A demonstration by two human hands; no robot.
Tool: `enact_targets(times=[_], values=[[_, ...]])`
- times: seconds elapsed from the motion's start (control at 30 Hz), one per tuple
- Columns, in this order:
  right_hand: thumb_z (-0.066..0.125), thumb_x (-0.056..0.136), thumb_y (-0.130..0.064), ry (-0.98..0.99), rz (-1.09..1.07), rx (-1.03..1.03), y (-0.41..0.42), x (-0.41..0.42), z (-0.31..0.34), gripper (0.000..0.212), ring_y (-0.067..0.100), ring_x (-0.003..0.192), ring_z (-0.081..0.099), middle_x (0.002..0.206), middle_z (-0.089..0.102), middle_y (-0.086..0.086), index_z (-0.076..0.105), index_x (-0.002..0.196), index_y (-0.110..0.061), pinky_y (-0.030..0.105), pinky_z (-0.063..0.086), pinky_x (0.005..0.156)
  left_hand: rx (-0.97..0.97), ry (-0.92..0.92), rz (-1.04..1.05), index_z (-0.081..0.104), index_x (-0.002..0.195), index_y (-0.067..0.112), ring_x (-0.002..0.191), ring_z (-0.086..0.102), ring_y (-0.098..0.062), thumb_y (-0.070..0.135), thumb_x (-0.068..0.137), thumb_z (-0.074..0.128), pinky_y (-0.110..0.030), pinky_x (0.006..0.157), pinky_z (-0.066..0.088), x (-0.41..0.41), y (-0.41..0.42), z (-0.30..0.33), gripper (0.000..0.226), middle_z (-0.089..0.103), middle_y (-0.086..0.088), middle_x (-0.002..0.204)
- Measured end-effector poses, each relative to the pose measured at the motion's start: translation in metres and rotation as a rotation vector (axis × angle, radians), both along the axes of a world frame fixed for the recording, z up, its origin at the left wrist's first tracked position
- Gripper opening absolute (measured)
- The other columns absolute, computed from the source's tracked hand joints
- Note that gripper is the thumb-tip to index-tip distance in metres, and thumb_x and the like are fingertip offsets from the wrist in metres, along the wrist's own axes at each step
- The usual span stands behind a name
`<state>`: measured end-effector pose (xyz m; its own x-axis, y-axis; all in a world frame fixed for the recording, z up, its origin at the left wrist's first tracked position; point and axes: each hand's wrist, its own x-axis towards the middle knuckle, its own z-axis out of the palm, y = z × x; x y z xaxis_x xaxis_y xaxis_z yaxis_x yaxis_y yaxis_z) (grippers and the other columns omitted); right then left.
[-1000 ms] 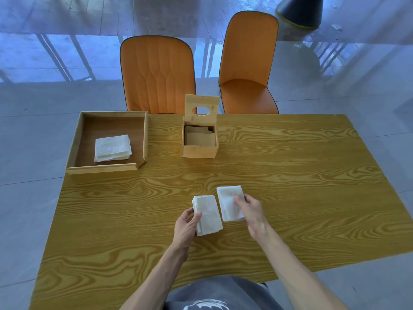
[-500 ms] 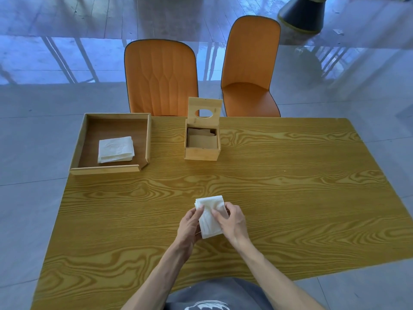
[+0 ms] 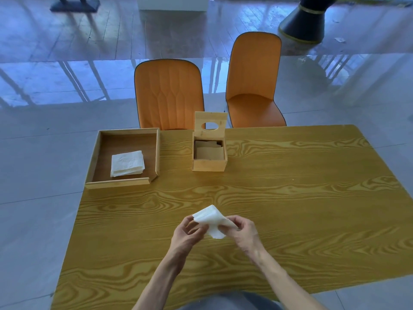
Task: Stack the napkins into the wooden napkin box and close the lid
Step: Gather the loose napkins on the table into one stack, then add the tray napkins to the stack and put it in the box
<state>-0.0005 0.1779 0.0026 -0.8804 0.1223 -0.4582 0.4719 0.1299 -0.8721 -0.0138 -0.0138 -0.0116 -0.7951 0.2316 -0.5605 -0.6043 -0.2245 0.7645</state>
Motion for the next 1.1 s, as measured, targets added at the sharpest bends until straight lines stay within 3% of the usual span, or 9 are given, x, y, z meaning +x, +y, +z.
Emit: enact_targets(times=[0.1, 0.23, 0.33, 0.4, 0.5, 0.6, 0.77, 0.93, 1.1], values=[[0.083, 0.073, -0.035, 0.110, 0.117, 0.325, 0.003, -0.007, 0.006, 0.016, 0.001, 0.077, 0.066, 0.076, 0.072, -0.013, 0.077, 0.087, -0.029, 0.022, 0.054, 0.071, -0.185, 0.120, -0.045, 0.068, 0.109, 0.019, 0.104, 0.070, -0.017, 0.017, 0.079, 0.080, -0.021, 0.076, 0.055, -0.003, -0.014, -0.003, 0.033, 0.077, 0.001, 0.105], [0.079, 0.073, -0.044, 0.254, 0.310, 0.678, 0.001, -0.010, 0.000, 0.025, 0.005, 0.087, 0.055, 0.081, 0.059, -0.030, 0.077, 0.095, -0.033, 0.011, 0.041, 0.070, -0.655, 0.345, -0.242, 0.071, 0.098, 0.034, 0.104, 0.063, -0.004, 0.041, 0.072, 0.082, -0.030, 0.086, 0.054, -0.008, -0.028, -0.014, 0.029, 0.072, 0.019, 0.104], [0.074, 0.075, -0.048, 0.278, 0.391, 0.781, -0.001, -0.004, -0.015, 0.032, 0.007, 0.090, 0.053, 0.095, 0.069, -0.024, 0.074, 0.104, -0.034, 0.019, 0.040, 0.075, -1.009, 0.510, -0.482, 0.064, 0.114, 0.039, 0.105, 0.057, -0.007, 0.044, 0.075, 0.076, -0.029, 0.087, 0.049, -0.007, -0.027, -0.012, 0.041, 0.061, 0.025, 0.115], [0.077, 0.073, -0.048, 0.292, 0.354, 0.816, 0.003, 0.001, -0.026, 0.038, 0.008, 0.093, 0.055, 0.103, 0.072, -0.016, 0.073, 0.108, -0.032, 0.025, 0.044, 0.080, -1.082, 0.543, -0.557, 0.058, 0.124, 0.038, 0.107, 0.056, -0.008, 0.044, 0.078, 0.073, -0.025, 0.084, 0.046, -0.007, -0.022, -0.007, 0.049, 0.056, 0.024, 0.122], [0.077, 0.077, -0.041, 0.228, 0.343, 0.799, 0.009, 0.006, -0.031, 0.033, 0.009, 0.095, 0.057, 0.106, 0.072, -0.012, 0.074, 0.106, -0.028, 0.024, 0.043, 0.080, -1.074, 0.516, -0.549, 0.059, 0.121, 0.037, 0.098, 0.061, -0.006, 0.041, 0.076, 0.075, -0.027, 0.080, 0.047, -0.007, -0.014, -0.005, 0.048, 0.058, 0.024, 0.121], [0.079, 0.076, -0.036, 0.218, 0.327, 0.718, 0.012, 0.006, -0.029, 0.021, 0.002, 0.087, 0.061, 0.099, 0.073, -0.015, 0.074, 0.097, -0.033, 0.022, 0.048, 0.076, -1.010, 0.488, -0.509, 0.063, 0.101, 0.037, 0.074, 0.060, -0.001, 0.037, 0.072, 0.076, -0.029, 0.072, 0.050, -0.008, -0.010, -0.003, 0.032, 0.062, 0.022, 0.095], [0.078, 0.074, -0.034, 0.225, 0.344, 0.628, 0.012, 0.000, -0.029, 0.039, 0.001, 0.095, 0.063, 0.107, 0.069, -0.017, 0.069, 0.112, -0.029, 0.023, 0.051, 0.086, -0.871, 0.480, -0.513, 0.059, 0.115, 0.040, 0.074, 0.064, 0.000, 0.031, 0.068, 0.075, -0.022, 0.072, 0.051, -0.009, -0.006, -0.005, 0.051, 0.066, 0.020, 0.101], [0.077, 0.078, -0.026, 0.251, 0.267, 0.539, 0.012, -0.005, -0.028, 0.019, -0.001, 0.083, 0.067, 0.093, 0.074, -0.017, 0.075, 0.097, -0.027, 0.023, 0.055, 0.077, -0.751, 0.406, -0.370, 0.064, 0.089, 0.044, 0.068, 0.066, 0.000, 0.017, 0.071, 0.079, -0.026, 0.073, 0.054, -0.011, -0.003, -0.008, 0.035, 0.069, 0.026, 0.087], [0.077, 0.078, -0.025, 0.201, 0.288, 0.480, 0.016, -0.010, -0.026, 0.021, 0.002, 0.079, 0.068, 0.092, 0.073, -0.019, 0.071, 0.095, -0.036, 0.021, 0.055, 0.075, -0.683, 0.367, -0.334, 0.070, 0.099, 0.032, 0.070, 0.069, -0.007, 0.015, 0.070, 0.079, -0.026, 0.073, 0.055, -0.017, -0.003, -0.012, 0.035, 0.069, 0.026, 0.093]])
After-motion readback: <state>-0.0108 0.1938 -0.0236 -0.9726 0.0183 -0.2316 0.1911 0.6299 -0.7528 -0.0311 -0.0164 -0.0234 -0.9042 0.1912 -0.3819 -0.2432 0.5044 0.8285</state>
